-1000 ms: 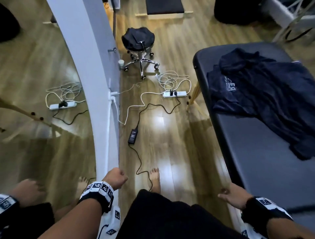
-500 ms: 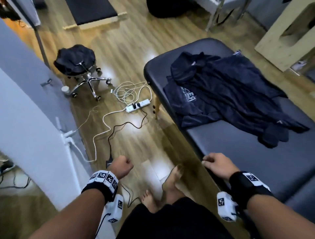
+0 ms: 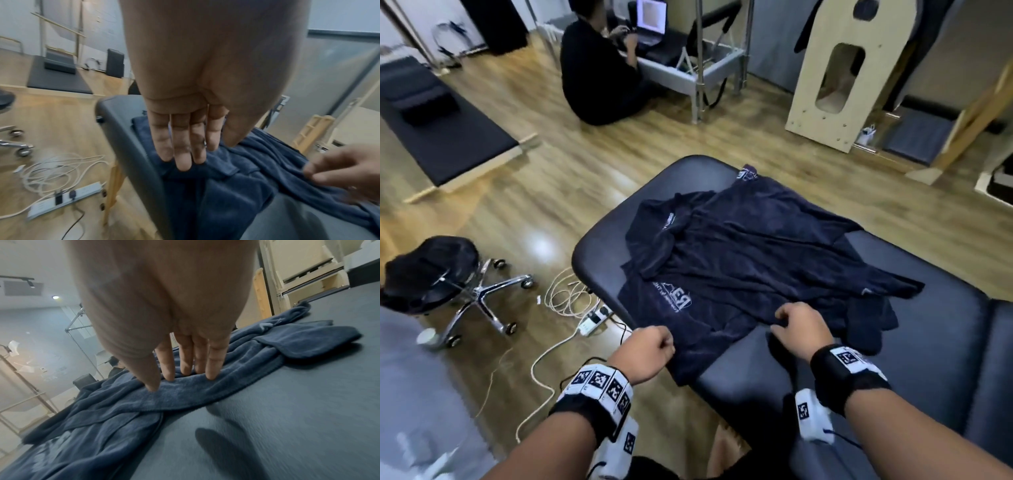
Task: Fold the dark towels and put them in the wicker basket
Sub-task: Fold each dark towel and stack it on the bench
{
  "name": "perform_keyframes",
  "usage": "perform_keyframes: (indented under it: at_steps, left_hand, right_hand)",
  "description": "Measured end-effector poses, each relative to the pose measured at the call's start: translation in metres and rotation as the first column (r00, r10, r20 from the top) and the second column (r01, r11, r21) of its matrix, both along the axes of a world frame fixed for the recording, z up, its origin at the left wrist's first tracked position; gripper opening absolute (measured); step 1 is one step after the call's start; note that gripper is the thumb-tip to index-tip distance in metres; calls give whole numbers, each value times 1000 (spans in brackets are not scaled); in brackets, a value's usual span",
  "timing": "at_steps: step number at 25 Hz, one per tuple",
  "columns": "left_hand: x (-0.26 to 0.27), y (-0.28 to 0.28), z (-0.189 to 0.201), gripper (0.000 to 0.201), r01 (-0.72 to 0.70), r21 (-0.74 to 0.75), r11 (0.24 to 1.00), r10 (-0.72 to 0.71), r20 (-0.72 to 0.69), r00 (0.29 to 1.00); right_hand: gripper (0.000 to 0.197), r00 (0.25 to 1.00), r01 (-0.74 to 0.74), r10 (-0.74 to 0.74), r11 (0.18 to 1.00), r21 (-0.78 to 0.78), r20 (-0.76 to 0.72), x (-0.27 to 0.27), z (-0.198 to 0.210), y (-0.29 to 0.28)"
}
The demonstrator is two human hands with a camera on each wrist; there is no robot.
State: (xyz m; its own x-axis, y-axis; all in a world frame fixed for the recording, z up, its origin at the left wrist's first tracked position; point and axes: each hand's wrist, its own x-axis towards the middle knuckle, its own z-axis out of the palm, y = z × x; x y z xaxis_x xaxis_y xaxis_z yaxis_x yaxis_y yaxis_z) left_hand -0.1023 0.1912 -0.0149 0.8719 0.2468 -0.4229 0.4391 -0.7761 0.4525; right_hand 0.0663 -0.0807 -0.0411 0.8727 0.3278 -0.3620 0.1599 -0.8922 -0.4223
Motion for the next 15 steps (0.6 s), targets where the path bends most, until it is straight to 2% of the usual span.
perform_keyframes:
  at_steps: [4, 6, 9, 10, 11, 13, 15]
  left_hand:
    - [41, 0, 5, 8, 62, -62, 996, -60, 24, 998]
    - [57, 7, 6, 9, 91, -69, 994, -90, 7, 996]
    - [75, 17, 6, 9, 168, -52, 984, -168, -9, 986]
    - [84, 19, 5, 9, 203, -49, 978, -202, 18, 979]
    - [95, 21, 1, 16, 234, -50, 971, -231, 57, 971]
    - [118, 19, -9, 44, 312, -1, 950, -310, 117, 944]
    - [140, 14, -23, 61, 419, 201, 885, -442, 86, 893]
  right_hand:
    - [57, 1000, -26, 26, 1000, -10, 4, 39, -9, 27]
    - [62, 998, -59, 60, 992, -109, 4, 47, -14, 48]
    - [30, 999, -30, 35, 972, -232, 17, 47, -10, 63]
    - [26, 999, -42, 47, 965, -261, 12, 44, -11, 63]
    - [25, 998, -68, 68, 958, -278, -10, 41, -12, 61]
    - [18, 987, -138, 116, 967, -214, -115, 33, -16, 53]
    - [10, 963, -200, 164, 968, -153, -215, 27, -14, 44]
